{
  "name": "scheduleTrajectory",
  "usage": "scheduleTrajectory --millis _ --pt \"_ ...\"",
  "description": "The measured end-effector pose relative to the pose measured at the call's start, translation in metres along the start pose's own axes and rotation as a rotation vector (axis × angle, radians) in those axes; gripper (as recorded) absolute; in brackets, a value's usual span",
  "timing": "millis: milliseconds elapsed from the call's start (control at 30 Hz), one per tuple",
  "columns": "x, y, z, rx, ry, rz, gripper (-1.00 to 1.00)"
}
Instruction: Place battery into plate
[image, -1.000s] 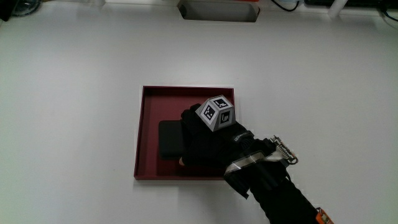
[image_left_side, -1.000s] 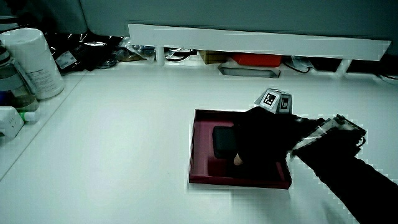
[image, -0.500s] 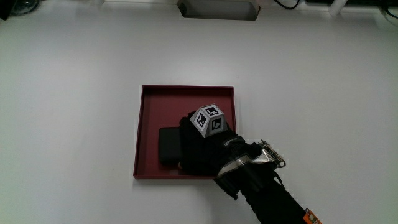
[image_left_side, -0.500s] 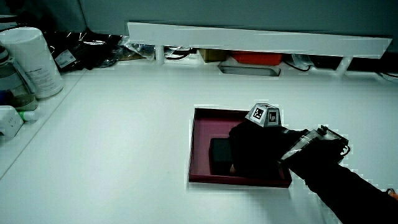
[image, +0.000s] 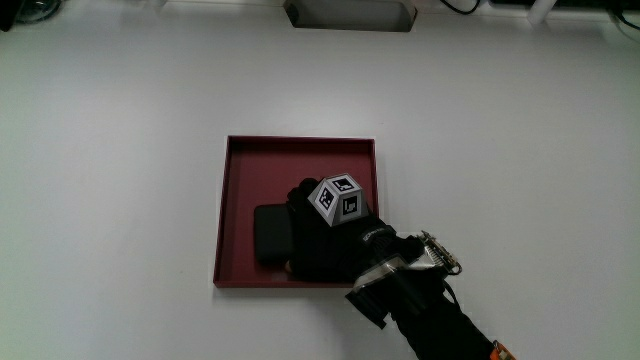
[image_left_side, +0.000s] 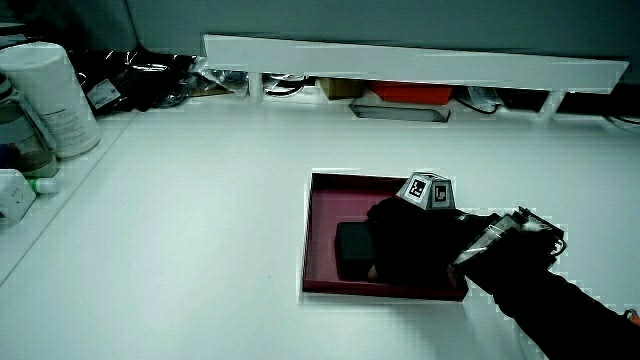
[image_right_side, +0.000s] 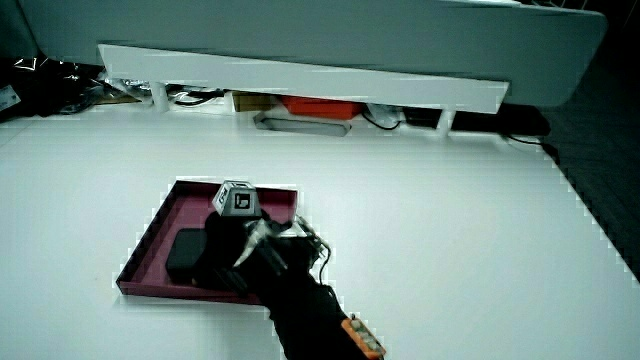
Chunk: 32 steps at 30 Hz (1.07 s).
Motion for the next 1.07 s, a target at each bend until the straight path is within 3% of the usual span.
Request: scheduleTrajectory --millis 100,167,300,333,367,433,500,533,600,633,767,800,833,867,900,933,967,1000,1067 --pt "0.003 -0.003 -0.001 -0.005 0.005 0.002 -0.45" --pt "0.005 -0.007 0.003 -0.007 0.066 0.036 -0.55" --pt "0.010 -0.021 0.013 0.006 0.072 0.051 -0.73" --pt "0.015 -0.022 0.013 -0.018 0.080 0.066 -0.77" --pt "0.021 -0.020 0.011 -0.033 0.144 0.125 -0.82" --pt "0.032 -0.025 0.014 -0.023 0.162 0.168 -0.91" --pt "0.037 -0.038 0.024 -0.038 0.199 0.150 -1.00" --pt "0.047 -0.036 0.022 0.016 0.182 0.225 -1.00" --pt "0.050 -0.053 0.035 -0.008 0.237 0.186 -1.00" --pt "0.061 -0.052 0.033 0.025 0.302 0.283 -1.00" --pt "0.062 -0.093 0.065 0.014 0.400 0.241 -1.00" --pt "0.062 -0.102 0.071 0.013 0.372 0.190 -1.00" --pt "0.064 -0.107 0.074 0.030 0.442 0.243 -1.00" --pt "0.063 -0.116 0.081 0.043 0.402 0.207 -1.00" --pt "0.063 -0.122 0.086 0.060 0.378 0.216 -1.00" --pt "0.067 -0.123 0.087 0.104 0.389 0.304 -1.00" --pt "0.064 -0.131 0.093 0.086 0.379 0.231 -1.00" --pt "0.062 -0.138 0.099 0.087 0.351 0.197 -1.00" --pt "0.067 -0.144 0.103 0.123 0.345 0.255 -1.00"
